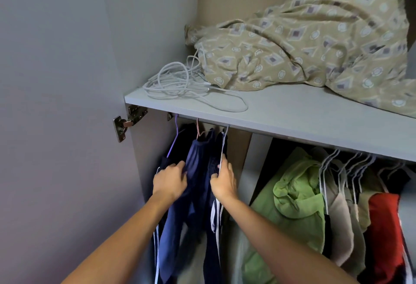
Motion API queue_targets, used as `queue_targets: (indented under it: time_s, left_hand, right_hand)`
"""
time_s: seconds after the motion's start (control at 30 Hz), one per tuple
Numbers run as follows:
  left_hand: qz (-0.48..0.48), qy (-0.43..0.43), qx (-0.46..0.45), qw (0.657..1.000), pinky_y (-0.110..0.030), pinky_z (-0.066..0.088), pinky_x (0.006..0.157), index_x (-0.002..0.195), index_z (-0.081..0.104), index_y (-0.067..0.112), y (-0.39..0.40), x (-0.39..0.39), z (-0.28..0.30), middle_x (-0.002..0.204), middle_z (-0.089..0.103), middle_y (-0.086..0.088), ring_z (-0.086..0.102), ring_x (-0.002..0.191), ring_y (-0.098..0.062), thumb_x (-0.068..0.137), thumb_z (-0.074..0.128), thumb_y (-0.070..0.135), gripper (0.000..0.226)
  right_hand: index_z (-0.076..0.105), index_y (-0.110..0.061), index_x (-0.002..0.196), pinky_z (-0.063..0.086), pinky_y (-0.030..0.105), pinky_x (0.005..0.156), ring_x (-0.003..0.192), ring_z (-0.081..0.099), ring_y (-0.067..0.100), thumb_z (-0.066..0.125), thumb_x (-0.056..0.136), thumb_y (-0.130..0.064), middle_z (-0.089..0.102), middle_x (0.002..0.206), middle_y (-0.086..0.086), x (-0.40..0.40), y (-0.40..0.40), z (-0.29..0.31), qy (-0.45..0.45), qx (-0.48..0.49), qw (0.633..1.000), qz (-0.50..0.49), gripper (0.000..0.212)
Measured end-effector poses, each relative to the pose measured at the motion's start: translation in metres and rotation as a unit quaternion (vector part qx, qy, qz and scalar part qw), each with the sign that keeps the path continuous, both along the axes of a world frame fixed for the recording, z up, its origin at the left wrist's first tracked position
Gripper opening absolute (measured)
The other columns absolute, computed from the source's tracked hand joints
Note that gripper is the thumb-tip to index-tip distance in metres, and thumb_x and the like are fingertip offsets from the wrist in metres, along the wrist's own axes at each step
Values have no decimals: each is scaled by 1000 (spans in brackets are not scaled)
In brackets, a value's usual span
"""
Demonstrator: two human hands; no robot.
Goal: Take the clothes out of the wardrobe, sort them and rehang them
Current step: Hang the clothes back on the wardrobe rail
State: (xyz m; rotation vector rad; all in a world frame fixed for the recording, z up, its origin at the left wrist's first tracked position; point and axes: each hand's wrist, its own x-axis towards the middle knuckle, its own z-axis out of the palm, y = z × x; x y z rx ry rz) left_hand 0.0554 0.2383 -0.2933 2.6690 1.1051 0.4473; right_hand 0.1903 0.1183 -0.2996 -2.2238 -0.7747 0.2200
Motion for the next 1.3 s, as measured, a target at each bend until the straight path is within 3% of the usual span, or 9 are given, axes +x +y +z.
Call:
queue_targets:
  time_s: [0.2,0.3,0.43,0.5,0.6,0.8,1.0,1.2,1.3]
  left_hand:
    - [12,19,-65,998,-40,41,69,107,54,14,10,-10,16,107,70,-18,62,91,-43,104,47,22,11]
    - [42,12,-103,994,-40,42,71,111,54,12,19,-22,24,111,69,-21,65,100,-46,104,46,21,13]
    - [38,42,-102,993,-43,46,75,124,53,14,18,-41,40,117,69,-19,66,104,-46,106,48,25,21]
    - [27,45,-109,993,-45,50,79,126,52,16,8,-51,49,121,63,-15,66,105,-44,105,49,27,24]
    - [24,37,-127,991,-45,54,81,131,52,21,-10,-67,66,123,56,-8,66,105,-37,104,49,34,30]
    - [70,31,-103,992,-42,56,77,133,52,26,-53,-102,69,120,53,1,50,119,-25,101,51,40,35]
    - [193,67,-52,977,-40,54,77,137,57,30,-121,-169,51,118,59,4,57,108,-26,93,52,44,47]
    - [363,65,-22,929,-41,55,79,144,56,27,-215,-252,78,122,60,3,57,110,-26,94,47,47,55]
    - [449,59,-7,891,-41,53,79,144,56,26,-270,-300,93,126,61,3,58,113,-26,95,50,46,54]
  right_hand:
    - [19,-24,167,55,43,99,110,64,30,49,94,5,62,123,8,-2,44,4,75,6,995,68,84]
    - [23,-27,166,55,40,99,106,64,30,47,93,8,65,120,13,-9,65,2,110,16,990,84,84]
    - [31,-37,162,56,35,81,80,60,20,48,91,2,65,93,5,-18,76,6,160,22,983,89,83]
    - [37,-35,159,54,41,98,106,63,24,52,96,-6,59,117,7,-24,71,12,167,0,983,76,71]
    - [40,-30,155,38,49,119,143,40,30,54,101,-23,41,148,5,-41,46,28,115,-48,990,66,56]
    - [48,-24,147,45,44,106,128,43,25,57,99,-25,49,137,2,-67,-3,70,-42,-68,980,181,49]
    - [56,-20,141,48,44,104,127,48,24,52,96,-37,54,136,-2,-95,-32,58,-77,-72,923,370,47]
    - [58,-21,140,43,43,111,130,48,24,56,98,-36,59,135,-3,-159,-53,63,-55,-10,858,511,45]
    - [57,-23,141,45,43,107,127,50,23,54,98,-38,60,132,-4,-218,-70,75,-68,4,803,592,46]
